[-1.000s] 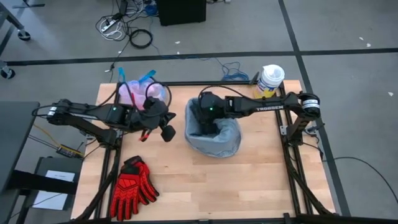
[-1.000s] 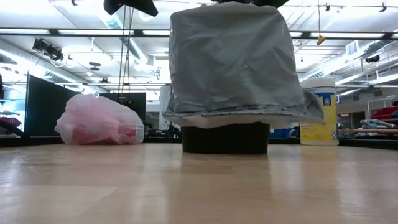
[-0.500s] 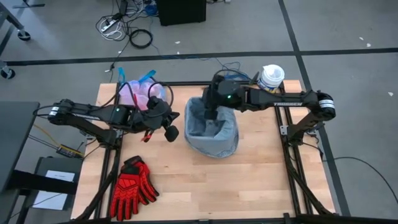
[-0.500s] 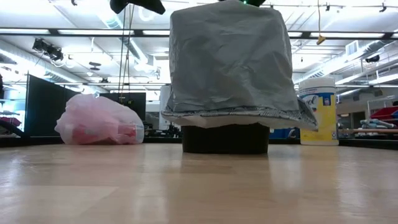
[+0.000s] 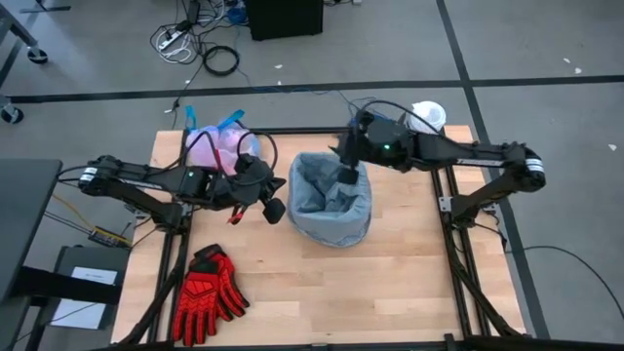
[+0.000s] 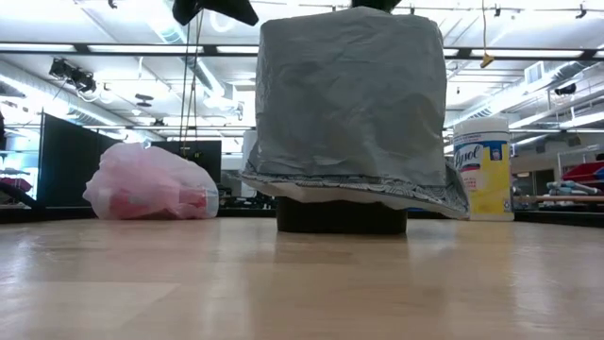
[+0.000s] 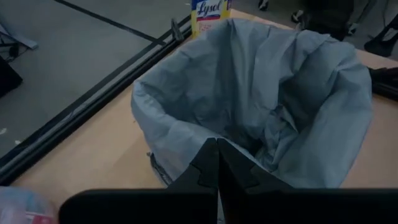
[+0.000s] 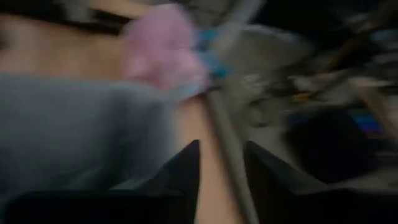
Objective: Place trash/remove bag and relplace
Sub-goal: Put the gray trash bag into the trash bin
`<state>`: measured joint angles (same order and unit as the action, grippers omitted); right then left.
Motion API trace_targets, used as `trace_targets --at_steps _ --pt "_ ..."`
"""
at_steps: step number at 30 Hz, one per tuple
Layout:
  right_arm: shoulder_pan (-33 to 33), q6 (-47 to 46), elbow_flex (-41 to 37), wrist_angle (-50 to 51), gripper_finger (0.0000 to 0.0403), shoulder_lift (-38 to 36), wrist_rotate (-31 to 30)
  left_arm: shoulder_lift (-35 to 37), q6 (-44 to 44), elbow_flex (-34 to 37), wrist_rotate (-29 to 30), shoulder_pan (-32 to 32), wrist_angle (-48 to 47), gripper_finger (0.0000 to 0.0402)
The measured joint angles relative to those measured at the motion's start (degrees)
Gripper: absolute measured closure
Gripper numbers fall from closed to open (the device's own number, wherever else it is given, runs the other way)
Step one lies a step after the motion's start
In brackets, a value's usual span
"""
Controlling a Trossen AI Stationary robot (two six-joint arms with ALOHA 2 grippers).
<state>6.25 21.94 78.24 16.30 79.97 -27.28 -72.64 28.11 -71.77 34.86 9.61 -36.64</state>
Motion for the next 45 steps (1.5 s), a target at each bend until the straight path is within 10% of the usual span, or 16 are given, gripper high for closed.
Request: trace_targets --at_steps 4,9,25,45 --pt "-0.19 -10.59 0.08 13.14 0.0379 -3.11 17.39 -0.06 0.63 0.0 -2.16 0.3 -0.1 0.0398" --pt "-1.07 -18.02 0.04 19.16 0.0401 -2.33 26.64 -1.04 0.64 0.0 -7.67 0.34 1.03 0.0399" --pt "1.43 -25.56 1.16 33.15 0.0403 7.7 30.15 -2.22 3.49 0.0 -10.08 0.74 -1.34 0.0401" --pt "0.95 -24.75 15.37 28.4 0.0403 -6.47 30.06 -3.73 16.87 0.04 -14.64 6.28 -8.3 0.0401"
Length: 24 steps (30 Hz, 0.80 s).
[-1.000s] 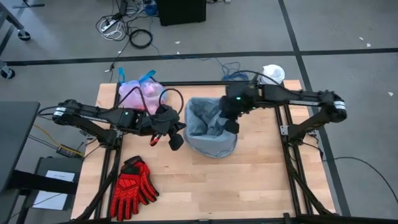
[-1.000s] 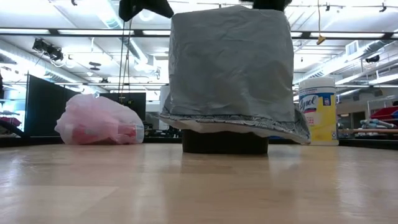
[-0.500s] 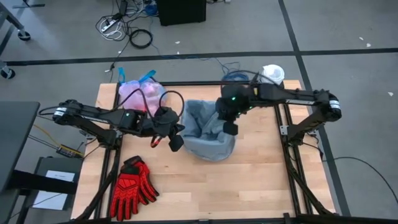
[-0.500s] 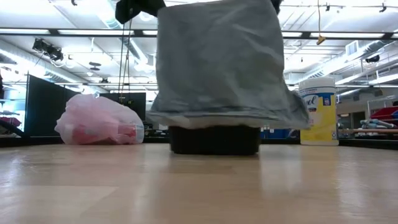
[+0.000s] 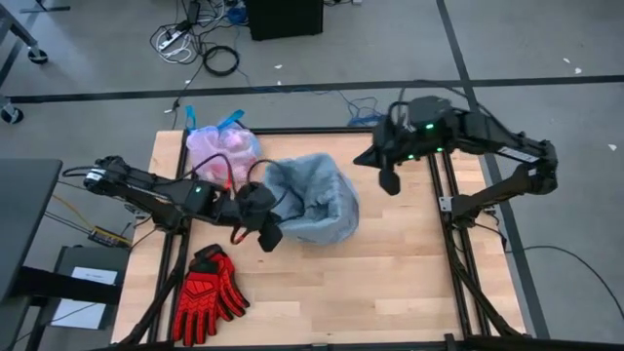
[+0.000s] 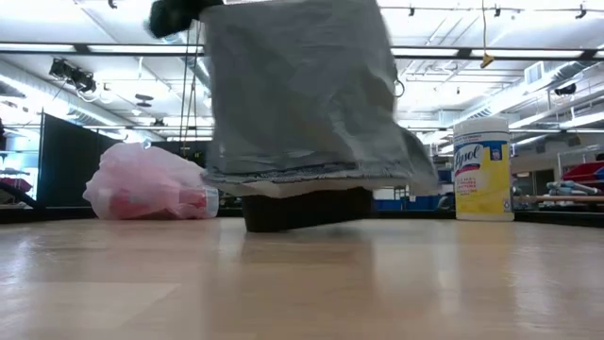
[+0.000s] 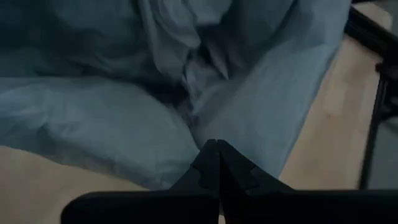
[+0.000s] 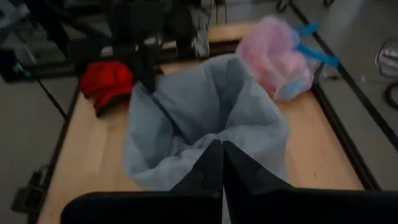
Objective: Place trash/remove bag and relplace
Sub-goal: Put the gray trash bag into the trash bin
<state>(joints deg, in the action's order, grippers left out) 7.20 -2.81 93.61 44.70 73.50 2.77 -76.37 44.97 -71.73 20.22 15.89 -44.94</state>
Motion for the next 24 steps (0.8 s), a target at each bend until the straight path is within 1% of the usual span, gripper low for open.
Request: trace_targets --at_steps 2,4,5,7,9,11,14,15,17,18,20,21,23,24 --pt "-0.07 -0.63 0.04 -1.39 0.0403 -1.48 0.43 1.16 6.4 0.14 2.47 2.67 -0.6 0.0401" --pt "-0.57 -1.41 0.04 -2.84 0.0403 -2.68 0.16 2.82 9.04 -0.21 6.88 5.56 0.91 0.0401" --pt "-0.72 -1.65 0.04 -3.46 0.0403 -3.28 -0.13 3.52 8.95 -0.85 9.56 6.63 1.43 0.0401" --pt "-0.74 -1.69 0.06 -3.68 0.0403 -3.97 -0.58 4.18 6.09 -2.9 14.4 7.58 4.42 0.0401" --pt "-0.53 -1.94 0.06 -3.64 0.0403 -3.87 -1.3 4.26 1.13 -4.91 17.49 7.79 5.93 0.0401" --pt "-0.33 -2.38 0.06 -3.02 0.0403 -3.2 -1.39 4.19 -2.26 -6.84 18.08 7.82 6.26 0.0401" --pt "-0.1 -3.01 0.04 -0.7 0.0403 -1.73 -1.41 4.3 -2.48 -6.31 17.27 8.34 4.01 0.0401" --pt "-0.09 -3.26 0.04 0.47 0.0403 -1.29 -2.66 3.99 -2.76 -5.15 17.2 9.23 3.17 0.0401" --pt "-0.15 -4.66 -0.03 1.61 0.0403 -0.89 -7.38 2.71 -3.21 -1.39 18.19 11.86 3.19 0.0401" --pt "-0.31 -5.02 -0.03 1.74 0.0403 -0.97 -9.34 2.11 -1.53 0.88 18.74 13.13 3.06 0.0401" --pt "-0.33 -5.11 -0.03 2.02 0.0403 -1.69 -11.24 1.5 5.45 6.03 20.63 15.33 3.73 0.0401" --pt "-0.23 -5.09 -0.03 2.0 0.0403 -2.28 -11.35 1.52 10.46 8.94 22.78 16.38 5.03 0.0401" --pt "0.04 -5.07 0.0 2.11 0.0403 -3.29 -11.09 1.57 20.94 15.39 28.87 18.53 9.26 0.0401" --pt "0.1 -5.07 0.0 2.13 0.0403 -3.71 -11.11 1.5 25.14 18.71 32.54 19.68 13.07 0.0401"
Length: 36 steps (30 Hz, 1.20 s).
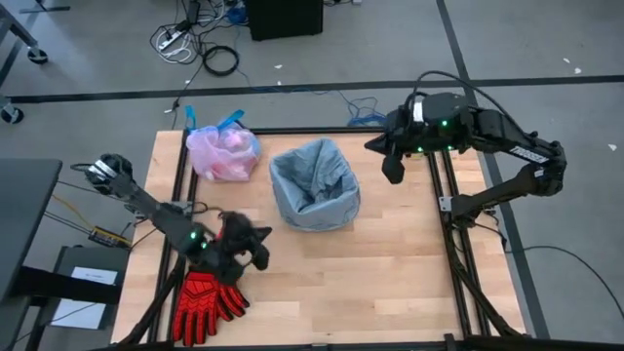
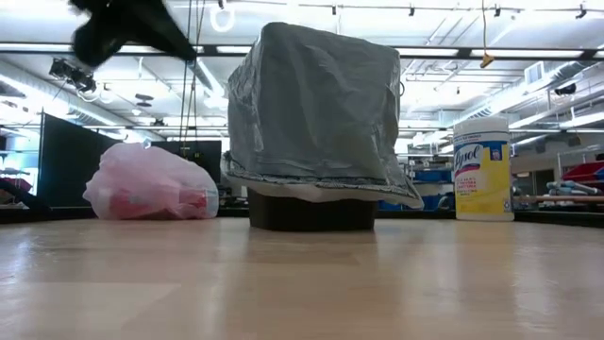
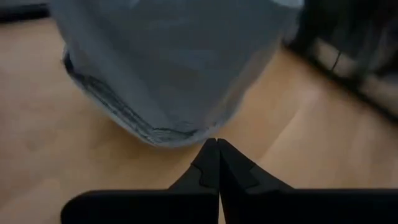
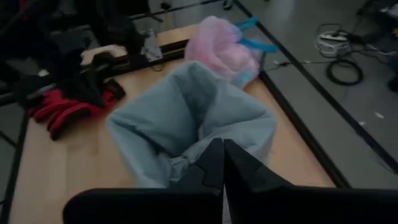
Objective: Place trash/remove bag and relplace
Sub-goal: Put the gray trash bag into the trash bin
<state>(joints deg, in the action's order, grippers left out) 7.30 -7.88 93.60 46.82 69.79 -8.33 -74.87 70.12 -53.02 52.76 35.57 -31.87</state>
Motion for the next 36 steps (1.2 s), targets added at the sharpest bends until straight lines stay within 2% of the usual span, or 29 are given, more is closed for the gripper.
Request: trace_targets --at_steps 2,4,6,9,12,16,22,26,30,36 --pt "0.17 0.11 0.0 0.01 0.0403 -0.49 -0.77 -0.06 4.75 6.08 7.76 1.4 11.01 0.0401" --pt "0.36 0.38 0.0 -0.16 0.0403 -0.72 -1.1 0.08 5.34 11.42 13.78 1.05 22.2 0.0401" --pt "0.45 0.44 0.0 -0.13 0.0403 -0.73 -0.89 -0.55 5.35 16.18 19.09 -0.49 29.27 0.0401" --pt "0.82 0.46 0.0 -0.42 0.0403 -0.37 -1.01 -0.58 7.01 21.27 26.97 -3.74 34.97 0.0401" --pt "0.84 0.46 0.0 -0.72 0.0403 -0.19 -1.08 -0.6 11.81 25.69 29.86 -8.11 36.15 0.0401" --pt "0.84 0.48 0.0 -0.6 0.0403 -0.41 -1.0 -0.56 10.96 29.11 24.47 -12.1 44.39 0.0401" --pt "0.84 0.02 0.0 0.16 0.0403 -0.93 -1.38 -0.57 -5.93 30.05 12.02 -14.99 54.68 0.0399" --pt "1.05 0.35 0.0 0.01 0.0403 -0.87 -1.47 -0.57 -11.61 30.06 4.91 -18.41 58.28 0.0399" --pt "1.87 0.9 0.0 -0.21 0.0403 -0.82 -1.51 -0.57 -7.08 30.06 -1.35 -23.42 58.63 0.0399" --pt "2.57 0.98 0.0 0.06 0.0403 -0.82 -0.93 -0.59 -6.64 30.06 -5.88 -31.2 56.87 0.0399"
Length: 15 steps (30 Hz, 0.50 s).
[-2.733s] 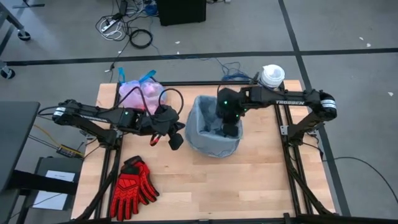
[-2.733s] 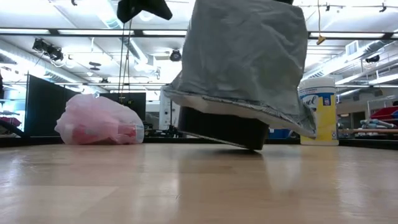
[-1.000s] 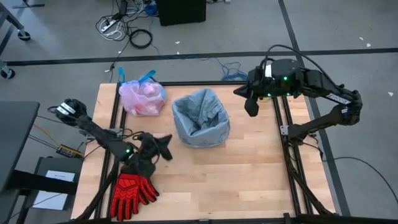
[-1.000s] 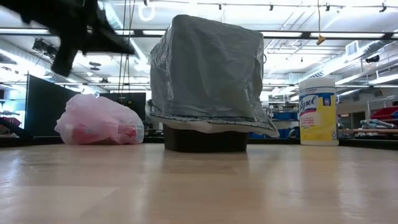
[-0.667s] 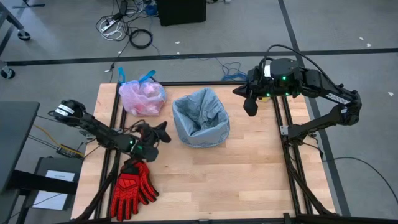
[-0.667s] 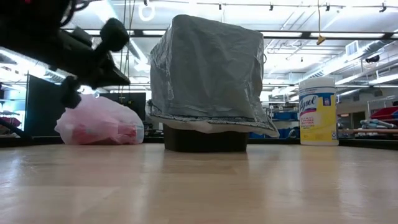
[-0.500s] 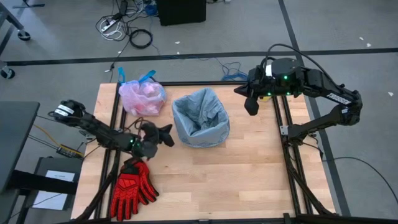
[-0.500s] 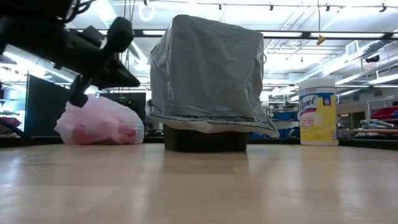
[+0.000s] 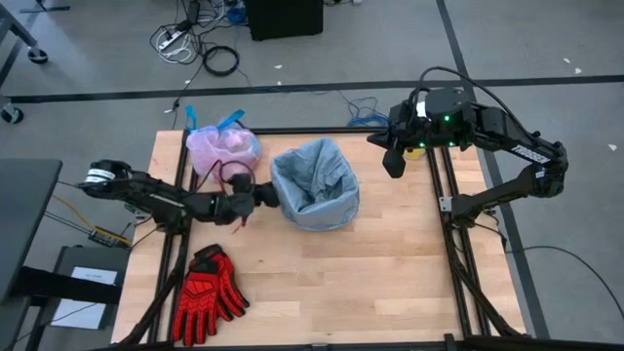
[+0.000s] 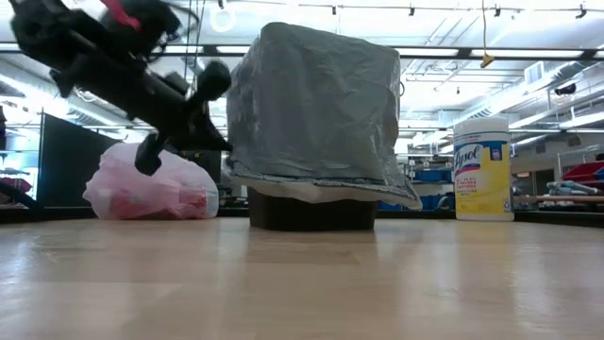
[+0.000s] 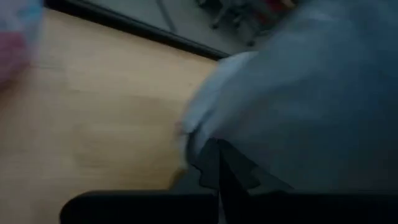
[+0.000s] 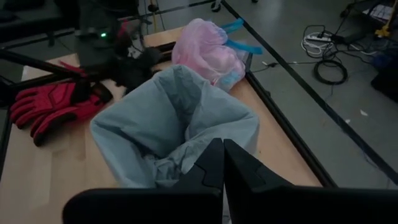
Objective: Place trash/remove bag and relplace
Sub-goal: Put the gray trash bag into the trash bin
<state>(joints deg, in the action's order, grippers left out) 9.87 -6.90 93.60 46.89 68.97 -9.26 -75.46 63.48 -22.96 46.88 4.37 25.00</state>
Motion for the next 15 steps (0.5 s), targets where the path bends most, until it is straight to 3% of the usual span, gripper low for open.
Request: trace_targets --at_steps 7,10,15 --pt "0.0 0.0 0.0 0.54 0.0403 0.02 0.35 -8.41 5.95 -0.04 -11.86 -8.92 -1.04 0.0398" --pt "0.0 0.0 0.0 0.5 0.0403 0.01 0.35 -14.77 7.33 0.02 -17.13 -9.71 5.2 0.0398" --pt "-0.02 0.0 0.0 0.34 0.0403 0.0 0.43 -20.87 7.58 -0.7 -17.72 -9.35 12.78 0.0398"
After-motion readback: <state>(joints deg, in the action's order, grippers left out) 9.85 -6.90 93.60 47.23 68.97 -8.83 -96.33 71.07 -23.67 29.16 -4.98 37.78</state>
